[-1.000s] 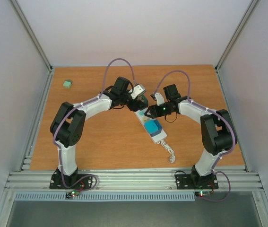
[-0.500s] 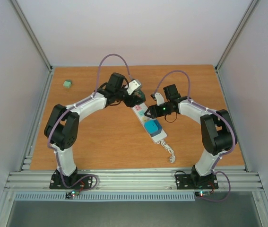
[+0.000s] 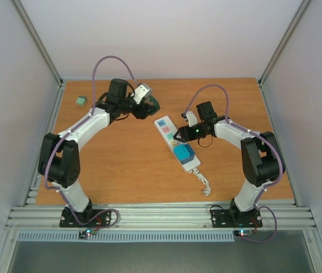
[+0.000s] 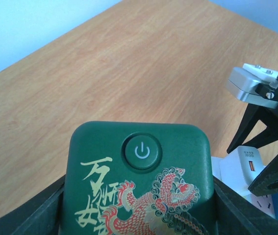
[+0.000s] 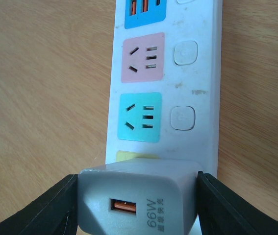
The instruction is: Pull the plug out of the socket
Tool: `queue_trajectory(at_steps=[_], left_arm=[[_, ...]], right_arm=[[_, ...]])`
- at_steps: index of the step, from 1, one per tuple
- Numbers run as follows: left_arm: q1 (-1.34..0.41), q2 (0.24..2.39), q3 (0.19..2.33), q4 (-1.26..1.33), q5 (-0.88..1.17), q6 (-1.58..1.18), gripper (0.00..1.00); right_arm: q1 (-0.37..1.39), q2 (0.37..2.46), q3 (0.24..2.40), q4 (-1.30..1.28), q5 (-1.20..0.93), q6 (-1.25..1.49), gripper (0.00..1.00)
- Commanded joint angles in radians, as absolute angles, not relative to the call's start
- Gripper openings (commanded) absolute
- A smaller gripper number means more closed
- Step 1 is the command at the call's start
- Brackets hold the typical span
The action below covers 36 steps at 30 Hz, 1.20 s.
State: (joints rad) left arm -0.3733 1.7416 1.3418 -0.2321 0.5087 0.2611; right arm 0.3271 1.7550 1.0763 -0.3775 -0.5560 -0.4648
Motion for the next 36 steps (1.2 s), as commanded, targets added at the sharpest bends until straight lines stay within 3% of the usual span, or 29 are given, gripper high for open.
queue_trajectory(at_steps=[1,9,19,36], left_arm=[[-0.31,1.691,1.336,-0.233,0.599,0.23,0.33],[-0.13,1.7,1.345,-0.197,0.68,0.174,0.34],[0.12,1.924,1.523,-0.176,0.789,0.058,0.34],[0.214,2.237,1.72,-0.177,0.826,-0.046,0.35]], right_arm=[[0.339,1.838,1.027,-0.434,-0.445,-0.439,0.27],[0.34,1.843,1.029,-0.436,-0.452,-0.441,0.27],[0.345,1.843,1.032,-0.439,-0.452,-0.44,0.27],[0.35,1.854,1.029,-0.437,-0.443,-0.441,0.28]])
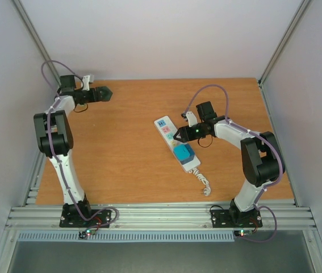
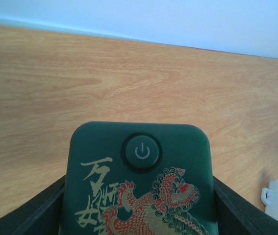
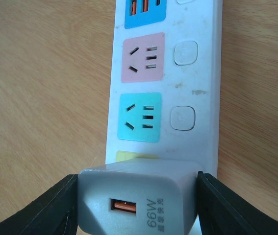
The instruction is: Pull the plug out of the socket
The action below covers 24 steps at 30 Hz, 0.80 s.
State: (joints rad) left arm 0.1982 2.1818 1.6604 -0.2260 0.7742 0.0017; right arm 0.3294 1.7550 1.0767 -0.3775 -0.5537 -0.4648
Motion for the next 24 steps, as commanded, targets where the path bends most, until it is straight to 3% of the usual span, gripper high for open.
queue_trajectory(at_steps=[1,24], left_arm=[[0.217,2.245,1.728,-0.175,0.83,-0.051,0.35],[0.241,2.396,1.789,-0.17,0.879,-0.171,0.46]], right_arm=[[0.35,1.854,1.029,-0.437,-0.442,-0.441,0.28],[0.356,1.855,1.029,-0.436,-0.427,-0.44,0.28]])
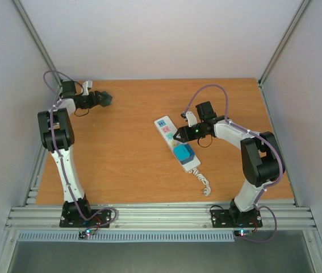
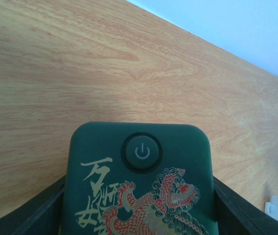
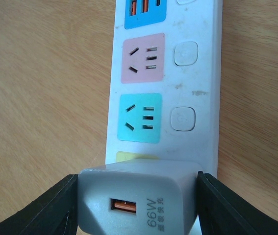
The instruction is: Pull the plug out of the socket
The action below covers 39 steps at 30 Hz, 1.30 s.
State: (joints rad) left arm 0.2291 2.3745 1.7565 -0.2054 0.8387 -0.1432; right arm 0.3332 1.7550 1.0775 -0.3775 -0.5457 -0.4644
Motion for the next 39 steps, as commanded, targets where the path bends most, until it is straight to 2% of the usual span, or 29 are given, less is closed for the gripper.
queue_trajectory(at_steps=[1,3,6,11,22,26,39], left_arm=[[0.241,2.397,1.789,-0.174,0.877,-0.172,0.48],[0.24,2.395,1.787,-0.183,0.86,-0.165,0.56],[0.241,2.378,1.777,-0.191,0.816,-0.15,0.72],[0.241,2.352,1.767,-0.206,0.761,-0.13,0.83],[0.241,2.28,1.726,-0.222,0.652,-0.078,0.89],[0.241,2.227,1.684,-0.209,0.616,-0.05,0.99],[0.216,1.935,1.464,-0.222,0.605,0.141,1.0]], right_arm=[[0.356,1.855,1.028,-0.436,-0.427,-0.44,0.28],[0.356,1.852,1.028,-0.436,-0.427,-0.44,0.28],[0.356,1.85,1.028,-0.436,-0.427,-0.439,0.28],[0.357,1.848,1.028,-0.436,-0.429,-0.44,0.28],[0.357,1.844,1.028,-0.436,-0.428,-0.44,0.28],[0.359,1.845,1.028,-0.436,-0.431,-0.439,0.28],[0.391,1.852,1.04,-0.423,-0.42,-0.422,0.28]])
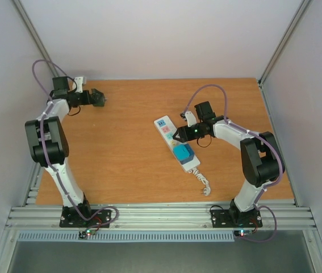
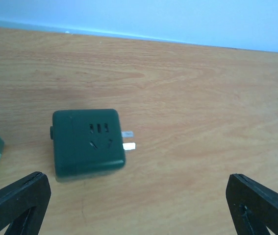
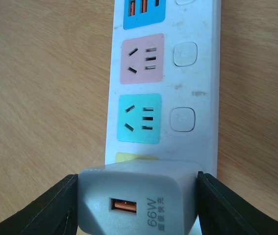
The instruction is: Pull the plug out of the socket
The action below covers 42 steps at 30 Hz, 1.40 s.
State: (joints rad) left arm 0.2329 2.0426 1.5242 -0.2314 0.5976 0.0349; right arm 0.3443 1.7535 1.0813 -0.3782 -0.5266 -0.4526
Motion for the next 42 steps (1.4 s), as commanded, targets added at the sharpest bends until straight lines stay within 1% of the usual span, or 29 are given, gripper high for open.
queue_trajectory(at_steps=[1,7,12,16,23,33,39,42], left_arm=[[0.206,1.908,1.439,-0.232,0.617,0.18,1.0],[0.097,1.75,1.285,-0.299,0.633,0.401,0.99],[0.043,1.678,1.224,-0.35,0.668,0.486,0.99],[0.02,1.659,1.209,-0.418,0.712,0.528,0.97],[-0.036,1.649,1.174,-0.486,0.701,0.599,0.93],[-0.038,1.654,1.165,-0.492,0.735,0.586,0.91],[-0.038,1.638,1.141,-0.503,0.735,0.599,0.91],[-0.038,1.632,1.133,-0.505,0.736,0.6,0.91]], right_arm=[[0.397,1.854,1.041,-0.424,-0.42,-0.422,0.28],[0.449,1.887,1.067,-0.432,-0.41,-0.426,0.28],[0.481,1.928,1.13,-0.452,-0.417,-0.436,0.28],[0.51,1.963,1.19,-0.462,-0.437,-0.454,0.28],[0.578,1.979,1.227,-0.468,-0.456,-0.511,0.29],[0.664,2.045,1.295,-0.526,-0.496,-0.6,0.29],[0.668,2.047,1.362,-0.553,-0.533,-0.601,0.32],[0.669,2.031,1.4,-0.56,-0.529,-0.599,0.39]])
